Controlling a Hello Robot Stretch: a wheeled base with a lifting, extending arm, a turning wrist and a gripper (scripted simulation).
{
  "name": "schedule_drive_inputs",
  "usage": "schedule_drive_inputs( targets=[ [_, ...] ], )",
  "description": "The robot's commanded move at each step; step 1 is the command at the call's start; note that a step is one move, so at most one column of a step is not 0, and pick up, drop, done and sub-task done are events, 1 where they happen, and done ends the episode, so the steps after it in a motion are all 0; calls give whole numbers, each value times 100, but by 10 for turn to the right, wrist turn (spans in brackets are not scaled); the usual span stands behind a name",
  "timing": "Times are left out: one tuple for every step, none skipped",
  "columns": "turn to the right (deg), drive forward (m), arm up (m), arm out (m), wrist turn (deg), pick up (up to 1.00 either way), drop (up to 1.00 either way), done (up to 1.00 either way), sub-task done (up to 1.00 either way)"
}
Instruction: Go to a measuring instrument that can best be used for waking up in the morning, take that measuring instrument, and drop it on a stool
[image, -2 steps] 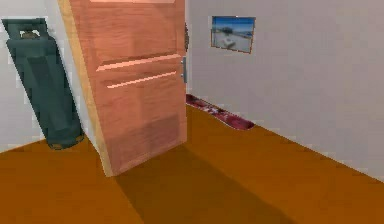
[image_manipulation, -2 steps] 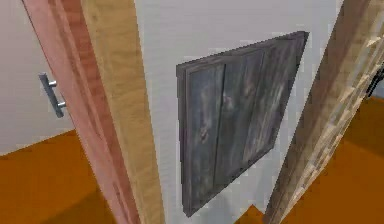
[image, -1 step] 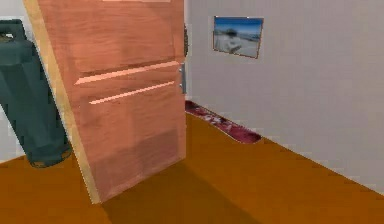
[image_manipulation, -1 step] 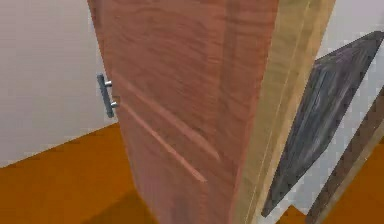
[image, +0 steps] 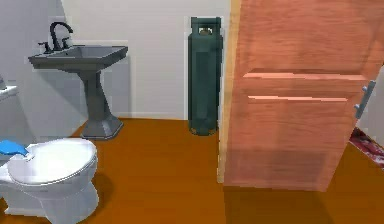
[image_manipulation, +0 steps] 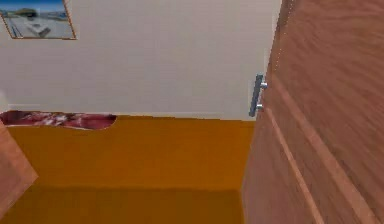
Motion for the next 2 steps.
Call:
schedule_drive_inputs(
  targets=[
    [-180,0,0,0,0,0,0,0,0],
    [0,5,0,0,0,0,0,0,0]
  ],
)
